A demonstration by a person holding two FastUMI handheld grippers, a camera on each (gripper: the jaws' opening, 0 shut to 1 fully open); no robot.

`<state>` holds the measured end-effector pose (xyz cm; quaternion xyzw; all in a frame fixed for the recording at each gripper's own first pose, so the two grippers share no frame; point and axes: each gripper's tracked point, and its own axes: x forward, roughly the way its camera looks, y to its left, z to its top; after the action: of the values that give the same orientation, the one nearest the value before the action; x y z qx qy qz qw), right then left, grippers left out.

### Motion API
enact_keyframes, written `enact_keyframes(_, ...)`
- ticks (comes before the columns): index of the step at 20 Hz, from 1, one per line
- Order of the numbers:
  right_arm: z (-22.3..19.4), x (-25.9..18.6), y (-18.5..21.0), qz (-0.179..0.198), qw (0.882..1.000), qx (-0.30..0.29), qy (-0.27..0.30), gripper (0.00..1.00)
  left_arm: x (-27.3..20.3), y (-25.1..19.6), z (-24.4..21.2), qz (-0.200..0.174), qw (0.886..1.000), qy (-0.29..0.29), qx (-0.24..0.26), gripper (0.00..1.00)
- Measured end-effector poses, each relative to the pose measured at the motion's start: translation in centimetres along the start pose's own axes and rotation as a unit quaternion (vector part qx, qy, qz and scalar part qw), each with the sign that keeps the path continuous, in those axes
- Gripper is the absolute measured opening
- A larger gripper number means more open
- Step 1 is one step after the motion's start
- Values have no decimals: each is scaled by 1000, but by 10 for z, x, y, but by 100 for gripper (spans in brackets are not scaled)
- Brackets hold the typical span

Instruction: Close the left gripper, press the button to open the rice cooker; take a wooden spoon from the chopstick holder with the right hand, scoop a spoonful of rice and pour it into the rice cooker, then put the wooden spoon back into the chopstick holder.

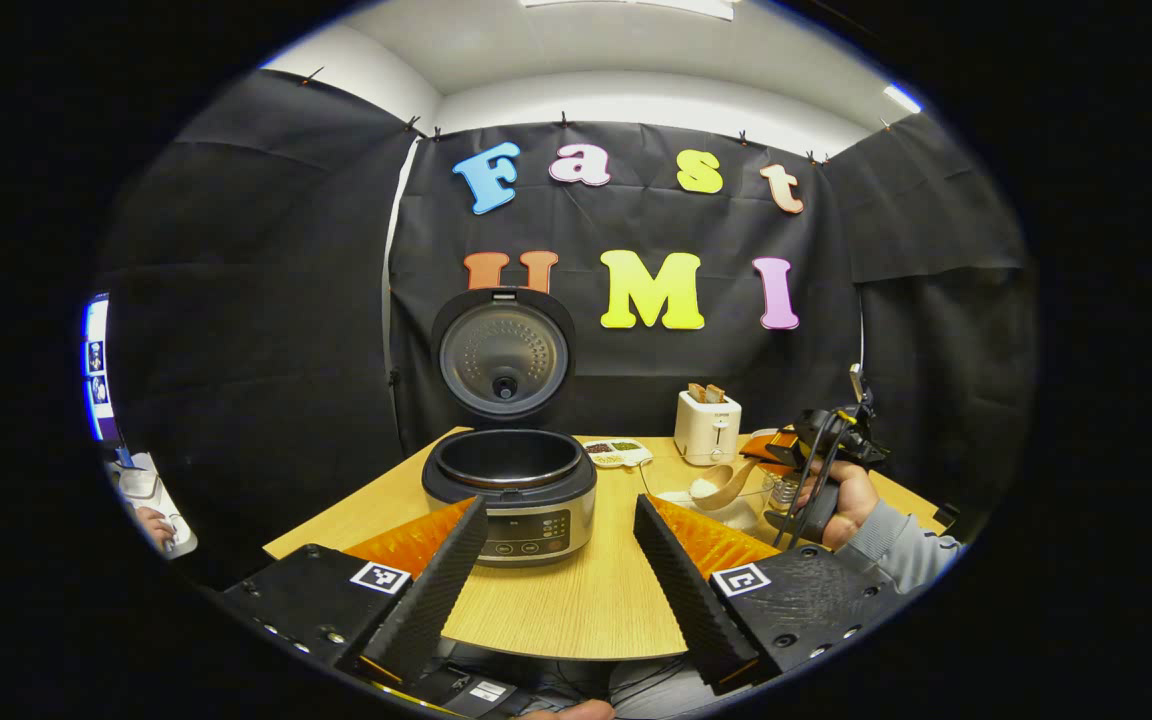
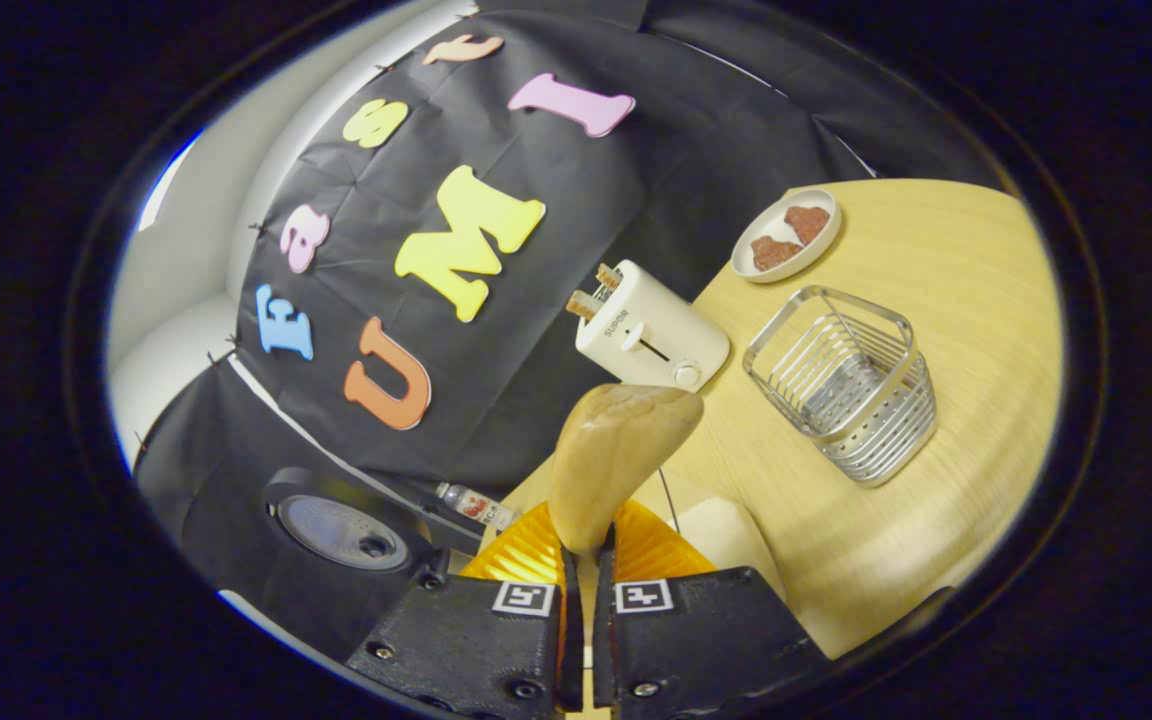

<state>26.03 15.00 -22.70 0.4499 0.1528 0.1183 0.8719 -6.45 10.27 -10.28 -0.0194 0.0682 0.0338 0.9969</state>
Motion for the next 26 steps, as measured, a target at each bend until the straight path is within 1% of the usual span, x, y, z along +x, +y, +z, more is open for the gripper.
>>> enact_keyframes(2, 8, -7, 1, 20, 998, 56, -7, 8, 2, -6, -2, -3, 1000, 3, 9, 94)
enact_keyframes(3, 15, -12, 3, 36, 995, 97, -8, 9, 3, -10, -2, -7, 1000, 4, 8, 94)
enact_keyframes(4, 21, -17, 6, 52, 987, 151, -15, 9, 3, -13, -2, -12, 1000, 5, 8, 94)
enact_keyframes(5, 26, -21, 10, 70, 979, 190, -18, 8, 5, -15, -3, -14, 1000, 5, 8, 94)
enact_keyframes(6, 28, -23, 14, 82, 974, 212, -20, 8, 5, -16, -3, -15, 1000, 6, 8, 95)
enact_keyframes(7, 29, -25, 17, 88, 972, 216, -19, 8, 5, -17, -4, -16, 1000, 7, 8, 95)
enact_keyframes(9, 31, -28, 24, 90, 974, 204, -25, 8, 2, -18, -4, -18, 1000, 7, 9, 94)
enact_keyframes(13, 36, -36, 51, 113, 974, 197, -23, 8, -2, -16, -3, -20, 1000, 4, 5, 94)
enact_keyframes(17, 33, -33, 90, 127, 980, 153, -19, 8, -10, -10, -3, -23, 1000, -2, 3, 94)
enact_keyframes(21, 12, -19, 138, 142, 982, 123, 3, 8, -17, 7, -6, -17, 1000, -3, -3, 94)
enact_keyframes(26, -34, 8, 198, 149, 985, 69, 42, 8, -26, 32, -7, -4, 1000, -8, -13, 94)
